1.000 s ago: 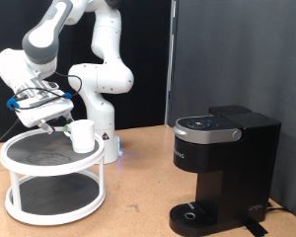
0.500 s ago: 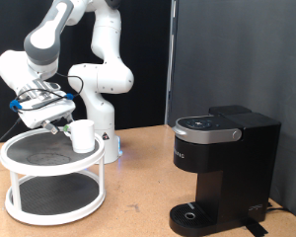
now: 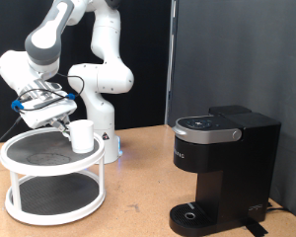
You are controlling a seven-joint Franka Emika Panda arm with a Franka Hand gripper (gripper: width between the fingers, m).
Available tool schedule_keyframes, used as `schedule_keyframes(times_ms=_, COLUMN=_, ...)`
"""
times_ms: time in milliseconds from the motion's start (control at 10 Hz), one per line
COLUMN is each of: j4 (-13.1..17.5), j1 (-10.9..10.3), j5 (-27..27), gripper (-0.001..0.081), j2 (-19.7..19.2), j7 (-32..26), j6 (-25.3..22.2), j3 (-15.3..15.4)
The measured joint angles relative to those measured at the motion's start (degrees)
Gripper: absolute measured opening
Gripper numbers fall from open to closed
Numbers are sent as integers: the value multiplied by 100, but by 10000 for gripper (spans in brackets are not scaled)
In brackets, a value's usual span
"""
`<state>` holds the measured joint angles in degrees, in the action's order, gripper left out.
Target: Make a cup of coffee with the keurig machine
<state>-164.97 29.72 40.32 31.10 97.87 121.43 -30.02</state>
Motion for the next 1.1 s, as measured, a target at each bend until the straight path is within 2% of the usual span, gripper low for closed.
schedule_keyframes(times_ms=300, j4=36, j1=8, j5=-4, gripper=10, j2=0, j7=35, j6=-55, j3=4)
schedule_keyframes(times_ms=700, j4=356, j1=156, j5=-92, gripper=7, j2=34, j7=315, j6=-821, j3=-11)
schedule_keyframes(times_ms=1100, j4=545, j1=250, j5=-177, gripper=7, j2=372, j7=682, j6=-1156, j3=6)
